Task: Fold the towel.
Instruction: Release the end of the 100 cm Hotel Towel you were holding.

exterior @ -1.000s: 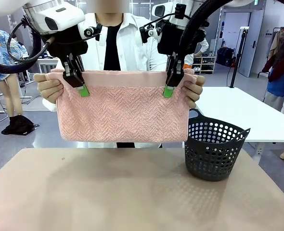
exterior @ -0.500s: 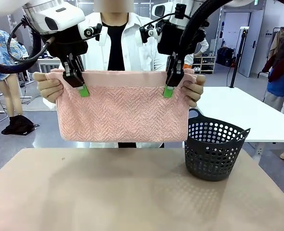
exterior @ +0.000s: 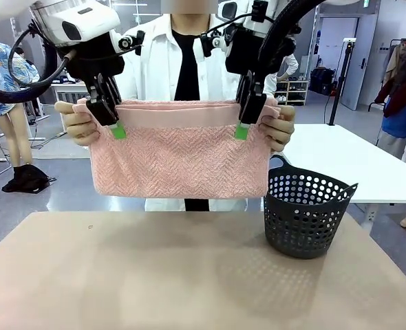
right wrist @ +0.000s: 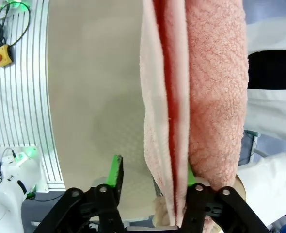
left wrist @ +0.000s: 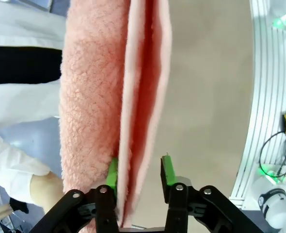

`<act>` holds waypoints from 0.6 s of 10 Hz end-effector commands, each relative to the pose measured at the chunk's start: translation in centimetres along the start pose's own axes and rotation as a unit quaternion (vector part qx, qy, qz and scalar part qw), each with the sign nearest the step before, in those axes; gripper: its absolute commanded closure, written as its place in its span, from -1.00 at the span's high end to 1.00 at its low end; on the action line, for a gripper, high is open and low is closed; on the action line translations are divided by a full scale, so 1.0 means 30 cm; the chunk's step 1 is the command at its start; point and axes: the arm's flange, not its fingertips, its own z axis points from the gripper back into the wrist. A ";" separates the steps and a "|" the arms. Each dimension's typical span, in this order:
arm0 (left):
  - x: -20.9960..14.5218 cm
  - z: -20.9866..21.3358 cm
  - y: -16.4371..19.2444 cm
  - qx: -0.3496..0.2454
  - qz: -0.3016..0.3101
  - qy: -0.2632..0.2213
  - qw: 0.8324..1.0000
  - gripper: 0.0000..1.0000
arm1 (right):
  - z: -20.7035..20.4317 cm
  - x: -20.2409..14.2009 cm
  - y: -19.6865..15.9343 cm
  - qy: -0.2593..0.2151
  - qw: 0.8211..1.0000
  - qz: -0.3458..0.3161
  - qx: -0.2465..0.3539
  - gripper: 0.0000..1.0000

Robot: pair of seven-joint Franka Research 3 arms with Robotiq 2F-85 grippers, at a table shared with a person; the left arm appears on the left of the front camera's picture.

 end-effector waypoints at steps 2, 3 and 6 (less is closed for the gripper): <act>-0.052 0.201 0.023 0.040 0.032 -0.056 0.997 0.88 | 0.152 -0.077 0.009 -0.072 0.997 -0.031 -0.013 0.99; -0.088 0.289 0.010 0.040 0.027 -0.096 0.994 1.00 | 0.239 -0.136 0.022 -0.116 0.992 -0.048 -0.015 1.00; -0.320 0.480 -0.044 0.110 0.098 -0.139 0.979 1.00 | 0.394 -0.386 0.047 -0.174 0.974 -0.138 -0.035 1.00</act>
